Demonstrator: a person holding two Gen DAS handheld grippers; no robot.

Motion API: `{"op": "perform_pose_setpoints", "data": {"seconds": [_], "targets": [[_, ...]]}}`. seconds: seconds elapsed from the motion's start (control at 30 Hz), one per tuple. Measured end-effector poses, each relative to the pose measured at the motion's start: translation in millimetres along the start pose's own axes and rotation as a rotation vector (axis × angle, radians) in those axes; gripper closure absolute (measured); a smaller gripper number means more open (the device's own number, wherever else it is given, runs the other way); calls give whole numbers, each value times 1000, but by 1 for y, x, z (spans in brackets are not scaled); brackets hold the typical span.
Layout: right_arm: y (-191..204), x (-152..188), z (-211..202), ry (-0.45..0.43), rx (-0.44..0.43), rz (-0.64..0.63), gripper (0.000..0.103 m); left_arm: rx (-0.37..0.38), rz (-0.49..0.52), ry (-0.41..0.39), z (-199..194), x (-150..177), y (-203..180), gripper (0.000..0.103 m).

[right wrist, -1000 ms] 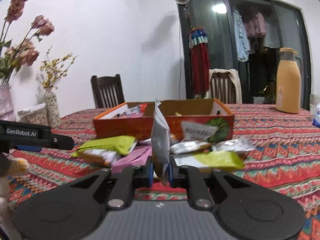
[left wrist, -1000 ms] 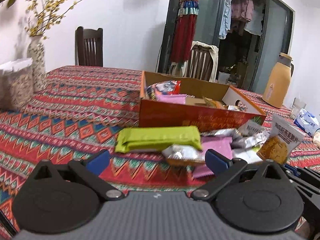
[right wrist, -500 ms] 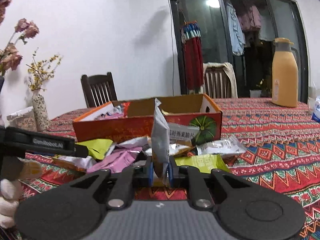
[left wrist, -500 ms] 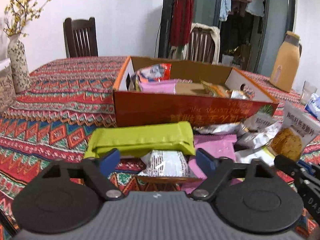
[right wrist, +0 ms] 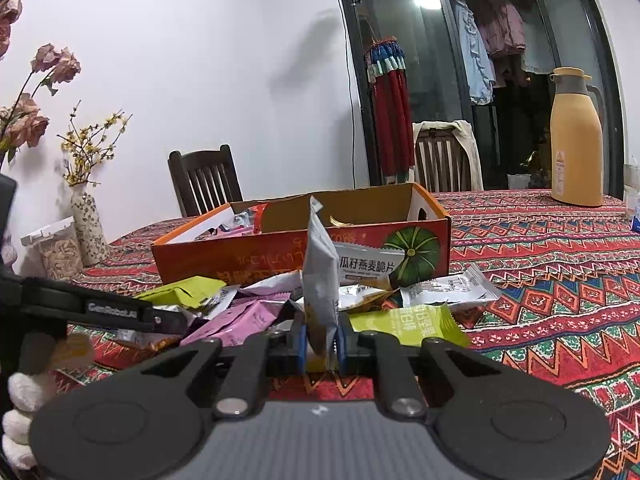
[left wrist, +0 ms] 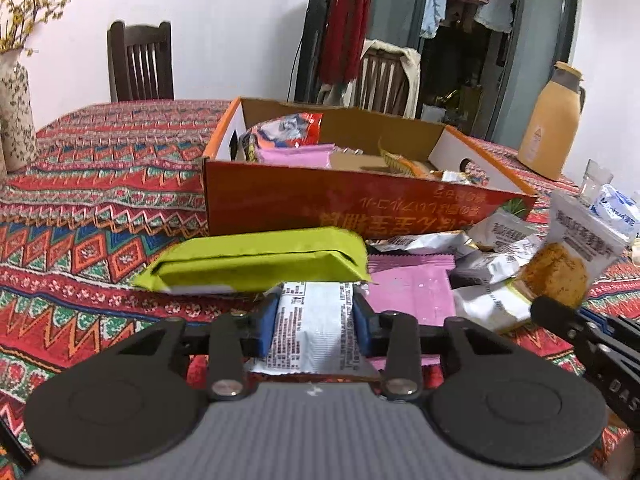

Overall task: Organize snacks
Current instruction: 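Grasp a white packet with the left tool while the right tool holds its packet, then carry both packets over the cardboard box and release them inside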

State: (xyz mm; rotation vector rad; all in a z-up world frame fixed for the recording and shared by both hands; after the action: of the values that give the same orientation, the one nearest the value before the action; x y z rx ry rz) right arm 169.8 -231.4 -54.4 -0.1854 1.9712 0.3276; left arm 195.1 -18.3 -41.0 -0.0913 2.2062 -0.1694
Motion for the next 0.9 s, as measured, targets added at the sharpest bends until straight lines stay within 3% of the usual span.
{"op": "perform_pose_setpoints", "data": {"seconds": [0.4, 0.9], "targets": [[8, -13, -9, -9, 11, -31, 89, 64, 63, -151, -57, -19, -16, 64], [17, -93, -5, -171, 37, -149, 89, 60, 81, -307, -61, -89, -34, 64]]}}
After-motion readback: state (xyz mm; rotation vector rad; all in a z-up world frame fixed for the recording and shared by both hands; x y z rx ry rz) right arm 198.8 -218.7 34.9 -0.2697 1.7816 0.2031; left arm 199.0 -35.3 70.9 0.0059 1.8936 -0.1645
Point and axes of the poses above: each gripper's, at about its wrist camera, not at the fingertips, and z roughly the way its jaws point, y to its left, x to its underside, the point moved 2 cm from there along z, roughly the way its jaws point, and after that the axes turned 2 degrees about -z, right-handed, at the moved point
